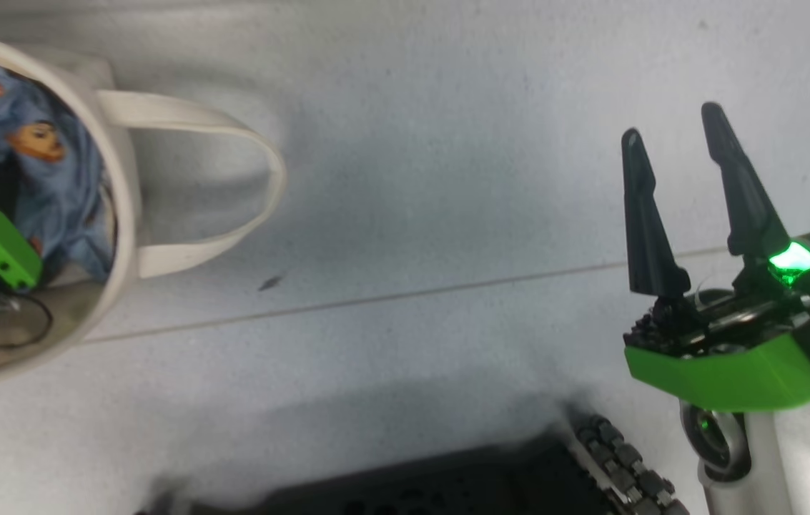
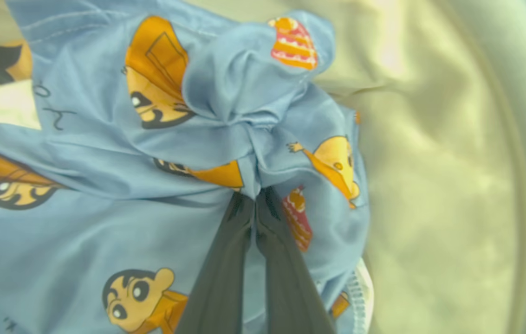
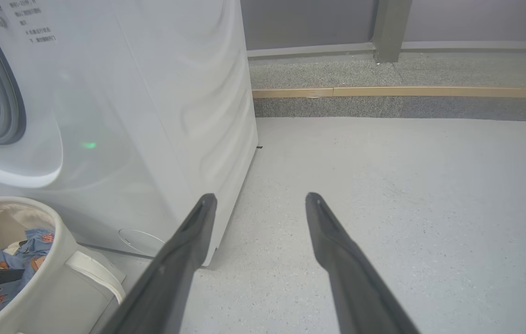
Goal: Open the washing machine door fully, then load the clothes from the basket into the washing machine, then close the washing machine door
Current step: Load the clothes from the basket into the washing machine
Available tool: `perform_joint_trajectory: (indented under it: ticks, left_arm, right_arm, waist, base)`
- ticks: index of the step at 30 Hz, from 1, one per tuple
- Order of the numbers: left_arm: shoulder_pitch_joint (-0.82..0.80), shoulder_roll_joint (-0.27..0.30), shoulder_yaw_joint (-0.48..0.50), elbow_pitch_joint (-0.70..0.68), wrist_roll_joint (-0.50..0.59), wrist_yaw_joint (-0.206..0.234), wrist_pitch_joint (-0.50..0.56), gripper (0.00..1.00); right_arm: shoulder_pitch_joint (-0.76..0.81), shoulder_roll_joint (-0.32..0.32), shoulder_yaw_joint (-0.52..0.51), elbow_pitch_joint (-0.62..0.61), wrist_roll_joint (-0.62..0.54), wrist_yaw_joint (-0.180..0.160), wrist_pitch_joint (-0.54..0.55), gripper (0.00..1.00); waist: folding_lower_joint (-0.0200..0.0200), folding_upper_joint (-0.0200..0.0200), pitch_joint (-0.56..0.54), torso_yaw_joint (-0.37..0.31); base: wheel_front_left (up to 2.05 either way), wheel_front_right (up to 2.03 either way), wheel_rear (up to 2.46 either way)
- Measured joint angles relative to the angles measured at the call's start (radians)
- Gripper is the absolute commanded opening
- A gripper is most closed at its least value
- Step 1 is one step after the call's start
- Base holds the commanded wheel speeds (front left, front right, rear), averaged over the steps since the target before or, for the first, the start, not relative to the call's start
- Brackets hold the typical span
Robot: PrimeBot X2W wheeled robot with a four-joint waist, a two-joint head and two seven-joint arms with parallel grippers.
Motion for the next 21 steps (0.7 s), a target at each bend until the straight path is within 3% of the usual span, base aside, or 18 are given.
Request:
perform_joint_trajectory:
  ticks: [11, 17, 21]
  left_arm:
    - [0.109, 0.038, -0.097, -0.122, -0.024, 0.0, -0.196, 0.0]
    - [0.187, 0.053, -0.098, -0.17, -0.029, 0.0, -0.235, 0.0]
    - [0.271, 0.059, 0.037, -0.209, 0.065, 0.0, -0.241, 0.0]
  right_arm:
    - [-0.024, 0.0, 0.004, 0.094, -0.003, 0.0, 0.001, 1.0]
    - [-0.016, 0.0, 0.007, 0.153, -0.004, 0.0, 0.003, 1.0]
    - [0.027, -0.001, 0.011, 0.2, 0.021, 0.0, 0.003, 1.0]
  waist:
    - [0.0, 0.0, -0.173, 0.041]
    - [-0.0001, 0.0, -0.297, 0.065]
    - [-0.0001, 0.0, -0.41, 0.085]
  base:
    - [0.0, 0.0, 0.0]
    - [0.0, 0.0, 0.0]
    - [0.0, 0.0, 0.0]
